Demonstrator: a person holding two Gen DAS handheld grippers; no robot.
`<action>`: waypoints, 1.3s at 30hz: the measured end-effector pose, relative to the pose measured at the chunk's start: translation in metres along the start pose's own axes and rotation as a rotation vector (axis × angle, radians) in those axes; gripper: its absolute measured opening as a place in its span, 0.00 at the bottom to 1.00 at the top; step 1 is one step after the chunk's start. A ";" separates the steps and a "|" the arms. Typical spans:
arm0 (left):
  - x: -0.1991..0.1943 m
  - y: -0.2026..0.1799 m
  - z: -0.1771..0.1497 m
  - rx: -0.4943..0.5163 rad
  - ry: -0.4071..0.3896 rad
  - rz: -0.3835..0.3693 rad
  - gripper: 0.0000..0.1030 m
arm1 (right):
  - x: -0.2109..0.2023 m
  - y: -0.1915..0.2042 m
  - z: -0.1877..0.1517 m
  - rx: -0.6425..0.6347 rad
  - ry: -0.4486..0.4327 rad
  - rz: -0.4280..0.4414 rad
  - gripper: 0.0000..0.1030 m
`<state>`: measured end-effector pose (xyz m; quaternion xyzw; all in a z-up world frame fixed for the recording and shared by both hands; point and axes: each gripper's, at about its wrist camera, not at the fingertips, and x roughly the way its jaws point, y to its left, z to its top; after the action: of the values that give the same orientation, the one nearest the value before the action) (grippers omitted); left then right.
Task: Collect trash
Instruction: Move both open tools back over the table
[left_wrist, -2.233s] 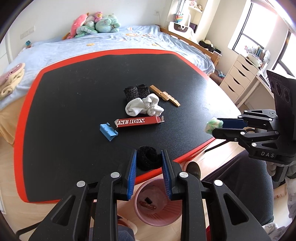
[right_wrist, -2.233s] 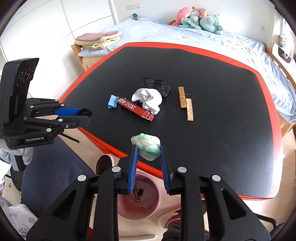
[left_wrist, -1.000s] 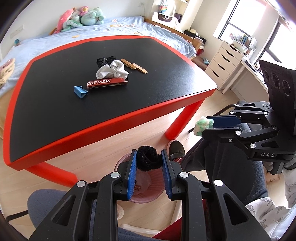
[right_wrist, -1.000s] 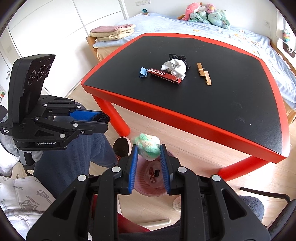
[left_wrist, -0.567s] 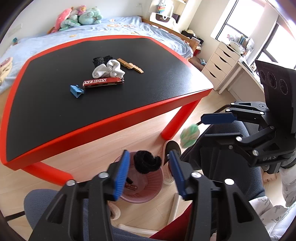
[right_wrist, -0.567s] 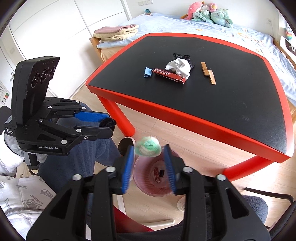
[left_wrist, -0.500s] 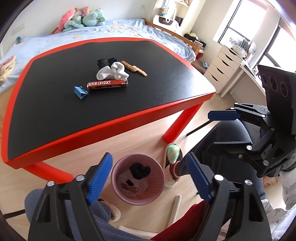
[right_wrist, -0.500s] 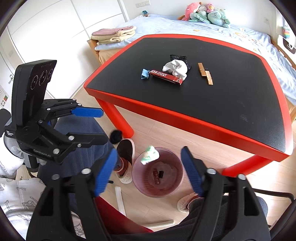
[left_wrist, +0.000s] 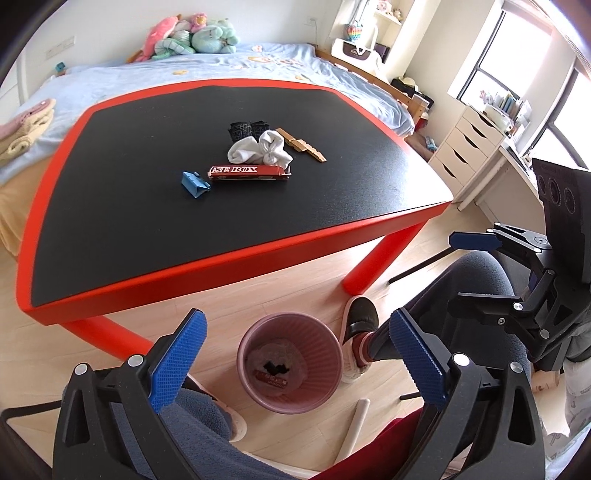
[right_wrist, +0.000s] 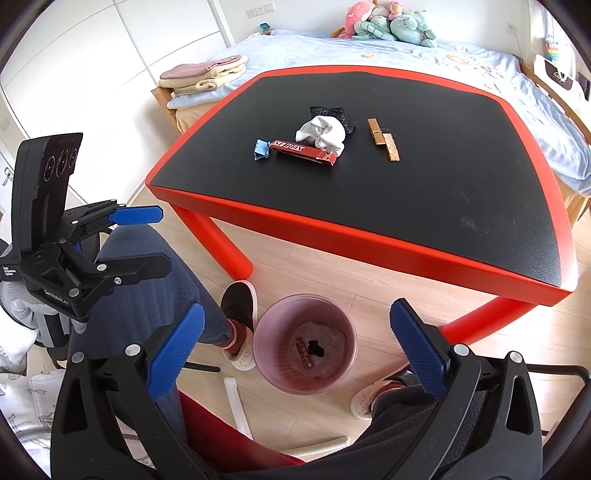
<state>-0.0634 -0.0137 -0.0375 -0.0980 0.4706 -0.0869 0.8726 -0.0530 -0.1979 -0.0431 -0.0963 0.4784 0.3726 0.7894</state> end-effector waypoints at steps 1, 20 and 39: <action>0.000 0.000 0.000 -0.002 -0.001 0.000 0.93 | 0.000 0.000 0.000 0.001 0.000 0.000 0.96; 0.000 0.004 0.004 0.001 0.000 0.004 0.93 | -0.003 -0.002 0.006 -0.002 -0.012 -0.003 0.96; 0.003 0.038 0.066 0.093 -0.019 0.043 0.93 | 0.000 -0.032 0.085 -0.032 -0.062 -0.074 0.96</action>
<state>-0.0039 0.0284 -0.0136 -0.0478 0.4595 -0.0890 0.8824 0.0263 -0.1773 -0.0052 -0.1151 0.4439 0.3535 0.8153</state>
